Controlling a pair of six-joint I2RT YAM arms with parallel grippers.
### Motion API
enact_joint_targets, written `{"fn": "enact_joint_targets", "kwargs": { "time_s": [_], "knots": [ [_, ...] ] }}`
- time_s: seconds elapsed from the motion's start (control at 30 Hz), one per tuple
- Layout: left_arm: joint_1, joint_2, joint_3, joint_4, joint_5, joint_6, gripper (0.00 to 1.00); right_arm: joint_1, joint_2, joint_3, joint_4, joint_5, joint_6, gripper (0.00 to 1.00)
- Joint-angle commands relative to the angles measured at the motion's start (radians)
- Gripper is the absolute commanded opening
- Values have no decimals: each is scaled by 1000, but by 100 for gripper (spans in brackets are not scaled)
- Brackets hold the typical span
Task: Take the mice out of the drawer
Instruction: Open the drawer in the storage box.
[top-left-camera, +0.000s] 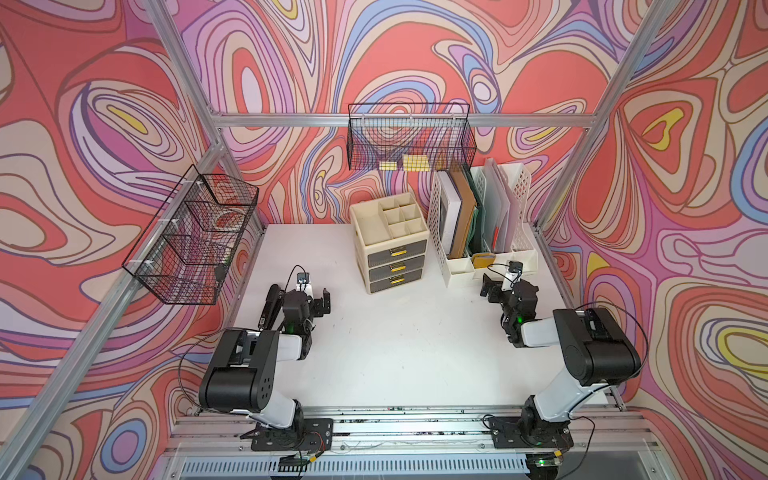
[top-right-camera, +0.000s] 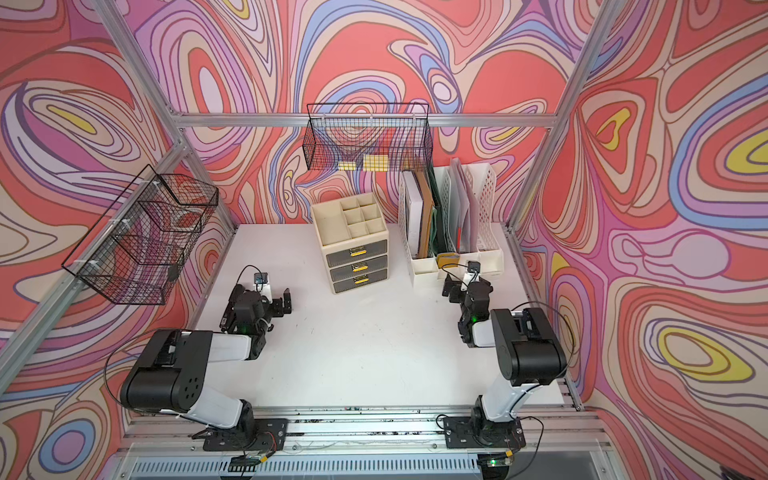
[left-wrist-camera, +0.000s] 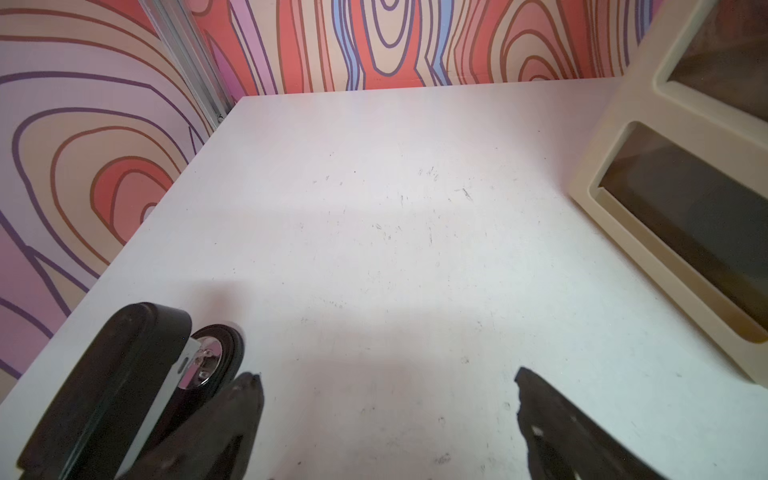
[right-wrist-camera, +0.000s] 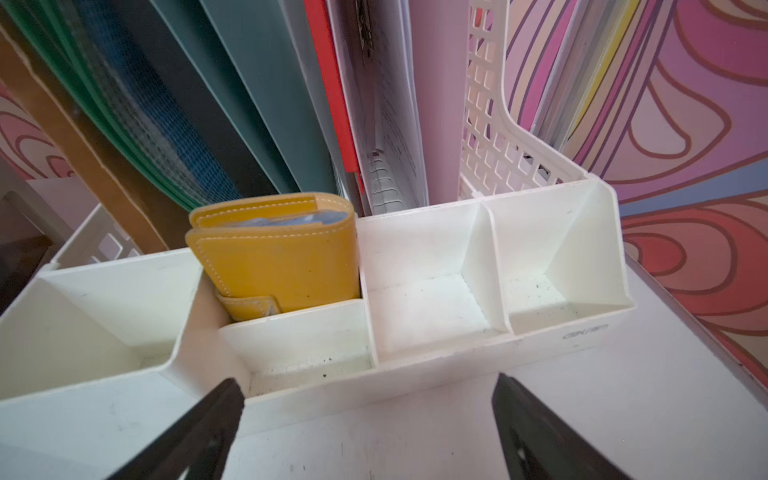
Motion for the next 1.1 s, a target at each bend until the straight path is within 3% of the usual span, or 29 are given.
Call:
{"fn": "enact_joint_targets", "kwargs": {
  "time_s": [0.0,0.87,0.97,1.07],
  "knots": [
    [7,1,9,12,3,-9,99,-6,6,4,-3,-6,-10,99],
    [7,-5,9,10,1,-8,99,-6,4,5,-4,4,-4,98],
    [3,-66,35,-87,-6,-7,99,-6,-26,5,-23,46,9,98],
    [-33,-180,48,-196,-86,7,99,-4,-100,19,-108,33,0,98]
  ]
}}
